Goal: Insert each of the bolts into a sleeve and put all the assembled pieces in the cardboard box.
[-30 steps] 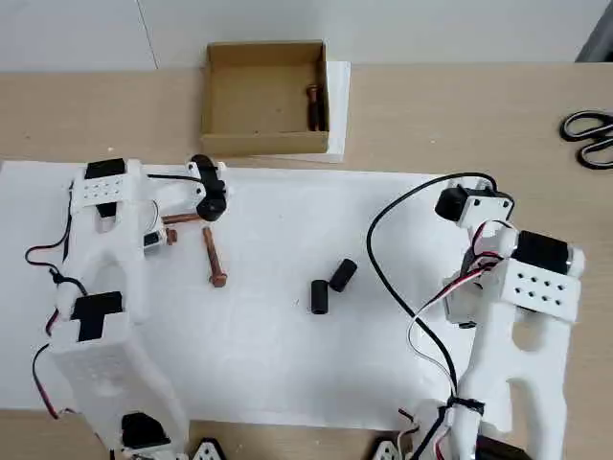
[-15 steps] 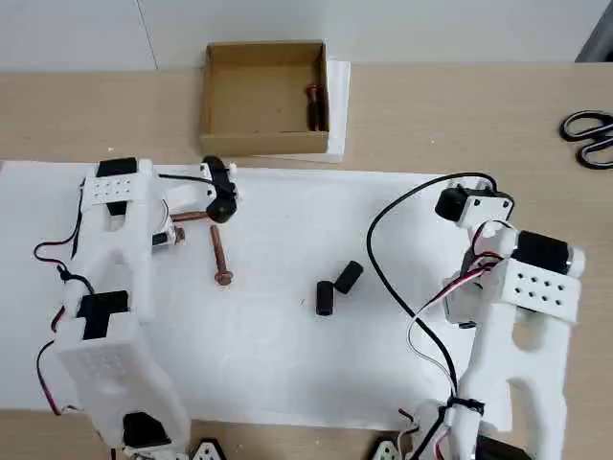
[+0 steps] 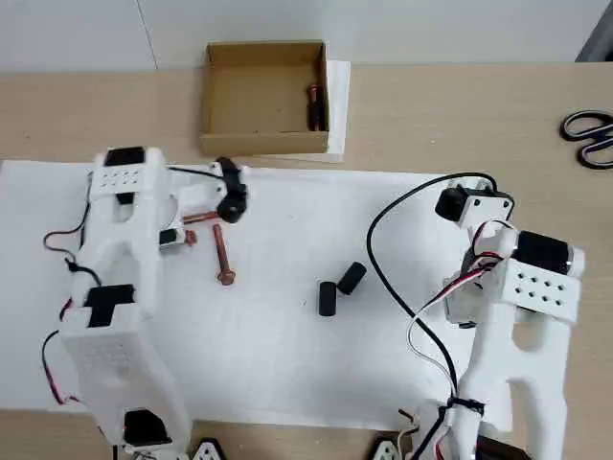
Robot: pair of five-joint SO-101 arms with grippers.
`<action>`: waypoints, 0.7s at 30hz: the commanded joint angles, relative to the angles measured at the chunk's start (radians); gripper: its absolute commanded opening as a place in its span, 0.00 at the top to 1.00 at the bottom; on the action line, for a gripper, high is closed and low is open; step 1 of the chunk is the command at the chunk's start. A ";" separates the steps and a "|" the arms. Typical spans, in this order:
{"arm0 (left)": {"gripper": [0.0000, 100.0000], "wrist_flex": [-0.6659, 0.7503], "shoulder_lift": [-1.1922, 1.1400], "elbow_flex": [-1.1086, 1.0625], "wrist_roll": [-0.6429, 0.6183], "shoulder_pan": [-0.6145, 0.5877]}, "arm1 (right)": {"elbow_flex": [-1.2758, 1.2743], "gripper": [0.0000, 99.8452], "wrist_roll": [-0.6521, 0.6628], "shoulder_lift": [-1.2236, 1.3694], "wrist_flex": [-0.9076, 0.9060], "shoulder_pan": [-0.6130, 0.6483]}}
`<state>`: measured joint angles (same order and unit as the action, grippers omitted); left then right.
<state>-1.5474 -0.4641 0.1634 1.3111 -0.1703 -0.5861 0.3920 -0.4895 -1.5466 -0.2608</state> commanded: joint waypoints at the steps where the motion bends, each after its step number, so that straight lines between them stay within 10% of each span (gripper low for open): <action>1: 0.99 -0.124 0.012 0.159 0.009 -0.015 | 0.008 1.00 0.011 -0.027 0.005 -0.005; 21: 0.99 -0.201 0.256 0.383 -0.342 0.011 | 0.009 1.00 0.011 -0.031 -0.022 -0.002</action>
<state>-1.7331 -0.3230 0.5025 1.0441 -0.1703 -0.5861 0.3920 -0.4895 -1.5512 -0.2608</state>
